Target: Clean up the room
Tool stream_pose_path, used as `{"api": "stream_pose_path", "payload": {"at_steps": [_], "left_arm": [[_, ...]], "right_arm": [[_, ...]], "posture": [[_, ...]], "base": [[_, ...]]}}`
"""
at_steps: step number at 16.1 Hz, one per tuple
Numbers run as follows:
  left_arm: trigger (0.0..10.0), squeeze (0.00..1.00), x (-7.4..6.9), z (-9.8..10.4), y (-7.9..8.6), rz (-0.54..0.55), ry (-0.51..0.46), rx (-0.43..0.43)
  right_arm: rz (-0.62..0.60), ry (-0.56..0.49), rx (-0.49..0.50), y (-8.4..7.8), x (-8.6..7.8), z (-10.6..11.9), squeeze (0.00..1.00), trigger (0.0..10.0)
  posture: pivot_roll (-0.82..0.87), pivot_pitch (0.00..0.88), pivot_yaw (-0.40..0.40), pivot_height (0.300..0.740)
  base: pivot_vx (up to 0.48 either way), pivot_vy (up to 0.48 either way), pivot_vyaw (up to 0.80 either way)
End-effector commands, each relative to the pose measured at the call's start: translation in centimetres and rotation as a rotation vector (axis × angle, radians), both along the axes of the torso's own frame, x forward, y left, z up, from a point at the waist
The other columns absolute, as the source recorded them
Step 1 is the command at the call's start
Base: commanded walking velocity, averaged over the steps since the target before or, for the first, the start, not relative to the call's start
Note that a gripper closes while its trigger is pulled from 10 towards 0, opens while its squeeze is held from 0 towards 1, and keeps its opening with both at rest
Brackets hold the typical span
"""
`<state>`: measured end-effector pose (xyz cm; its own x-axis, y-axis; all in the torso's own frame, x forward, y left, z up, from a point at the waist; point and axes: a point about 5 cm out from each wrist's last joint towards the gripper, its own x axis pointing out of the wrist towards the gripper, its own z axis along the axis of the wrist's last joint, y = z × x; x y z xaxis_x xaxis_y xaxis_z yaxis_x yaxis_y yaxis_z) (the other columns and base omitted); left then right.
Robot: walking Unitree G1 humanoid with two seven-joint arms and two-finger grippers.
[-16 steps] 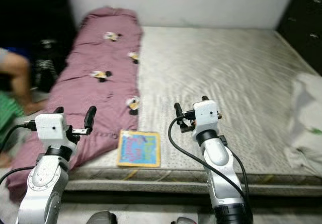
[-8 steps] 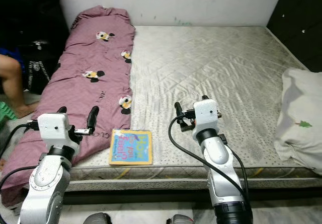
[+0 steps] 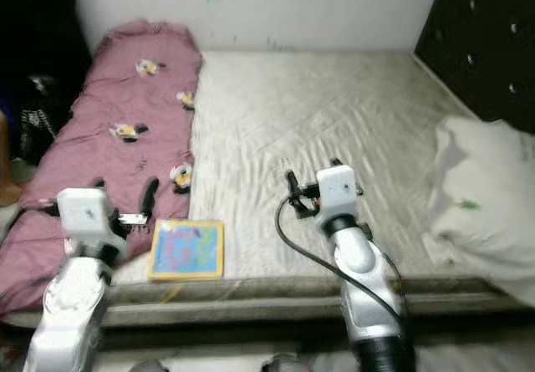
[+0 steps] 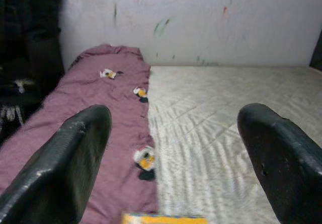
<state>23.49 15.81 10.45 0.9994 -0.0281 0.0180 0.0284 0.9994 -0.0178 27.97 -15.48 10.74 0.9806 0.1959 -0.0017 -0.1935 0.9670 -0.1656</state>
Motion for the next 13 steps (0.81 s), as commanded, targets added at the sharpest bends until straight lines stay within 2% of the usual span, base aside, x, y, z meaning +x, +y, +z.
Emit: {"api": "stream_pose_path", "payload": {"at_steps": [1, 7, 13], "left_arm": [[10.0, 0.00, 0.09, 0.16, 0.30, 0.008, -0.004, 0.014], [10.0, 0.00, 0.08, 0.12, 0.25, 0.005, -0.001, 0.011], [10.0, 0.00, 0.13, 0.09, 0.26, 0.002, 0.000, 0.011]], "right_arm": [[0.006, -0.010, -0.001, 0.24, 0.13, 0.13, 0.00, 10.0], [0.003, -0.006, 0.000, 0.18, 0.09, 0.05, 0.00, 10.0], [0.000, -0.007, -0.004, 0.19, 0.13, 0.00, 0.00, 10.0]], "posture": [[-0.06, 0.000, -0.017, 0.740], [-0.06, 0.000, -0.018, 0.740], [-0.06, 0.000, -0.017, 0.740]], "base": [[0.000, -0.412, 0.00], [0.000, -0.363, 0.60], [0.000, -0.396, 0.00]]}}
